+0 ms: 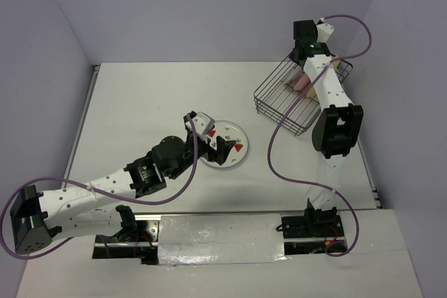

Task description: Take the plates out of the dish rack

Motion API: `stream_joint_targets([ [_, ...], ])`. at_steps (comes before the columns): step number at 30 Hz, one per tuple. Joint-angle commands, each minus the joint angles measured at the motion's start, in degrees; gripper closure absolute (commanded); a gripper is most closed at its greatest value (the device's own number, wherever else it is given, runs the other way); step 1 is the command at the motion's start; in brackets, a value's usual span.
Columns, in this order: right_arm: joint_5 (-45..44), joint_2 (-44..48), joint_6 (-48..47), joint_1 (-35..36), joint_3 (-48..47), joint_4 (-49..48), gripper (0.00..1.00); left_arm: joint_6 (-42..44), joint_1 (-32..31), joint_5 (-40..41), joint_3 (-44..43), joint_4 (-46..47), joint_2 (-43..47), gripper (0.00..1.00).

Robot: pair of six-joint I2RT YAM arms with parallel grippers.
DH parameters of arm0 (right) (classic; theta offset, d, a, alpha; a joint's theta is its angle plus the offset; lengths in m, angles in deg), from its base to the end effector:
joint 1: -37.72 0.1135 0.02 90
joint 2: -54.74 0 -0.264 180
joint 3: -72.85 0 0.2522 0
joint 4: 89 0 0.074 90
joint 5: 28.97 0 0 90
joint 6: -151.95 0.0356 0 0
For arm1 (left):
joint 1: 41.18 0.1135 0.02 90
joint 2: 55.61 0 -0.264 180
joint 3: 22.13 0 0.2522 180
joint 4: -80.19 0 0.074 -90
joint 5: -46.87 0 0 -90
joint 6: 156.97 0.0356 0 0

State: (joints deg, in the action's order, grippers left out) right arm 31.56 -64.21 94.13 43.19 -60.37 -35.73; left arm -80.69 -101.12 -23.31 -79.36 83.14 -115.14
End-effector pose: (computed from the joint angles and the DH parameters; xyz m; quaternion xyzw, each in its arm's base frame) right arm 0.4733 0.0277 0.3406 0.3082 0.8240 -0.0829 0.4682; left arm 0.1335 -0.2065 0.3321 0.1593 0.6851 -0.3231 0.6332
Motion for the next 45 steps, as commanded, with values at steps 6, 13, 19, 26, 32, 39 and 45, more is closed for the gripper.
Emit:
stream_joint_targets([
  [6, -0.5, -0.7, 0.8, -0.5, -0.2, -2.6, 0.5, 0.4, -0.3, 3.0, -1.0, 1.9, -0.9, 0.05],
  [13, -0.1, -3.4, 1.7, -1.3, -2.1, -1.6, 0.5, 0.1, -0.3, 4.4, -1.4, 1.1, -0.6, 0.06],
  [19, 0.1, -5.2, 1.8, -1.9, -3.3, -2.8, 0.5, -0.2, -0.3, 5.7, -0.7, 1.4, 0.2, 0.05],
  [26, 1.3, -10.1, 1.9, -3.1, -9.2, -1.0, 0.5, 0.0, -0.3, 6.7, -1.4, 0.7, -0.9, 0.06],
  [32, 1.8, -9.7, 1.0, -3.5, -7.4, -3.3, 0.57, 0.4, -0.3, 7.8, -1.6, 0.4, -1.4, 0.06],
  [39, 2.6, -9.7, -0.2, -3.5, -7.7, -3.3, 0.77, 0.5, -0.3, 8.5, -1.5, 0.3, -0.9, 0.06],
  [45, 3.1, -8.5, 0.2, -3.5, -7.5, -2.6, 1.0, 0.6, -0.3, 8.8, -1.3, 0.4, -0.8, 0.06],
])
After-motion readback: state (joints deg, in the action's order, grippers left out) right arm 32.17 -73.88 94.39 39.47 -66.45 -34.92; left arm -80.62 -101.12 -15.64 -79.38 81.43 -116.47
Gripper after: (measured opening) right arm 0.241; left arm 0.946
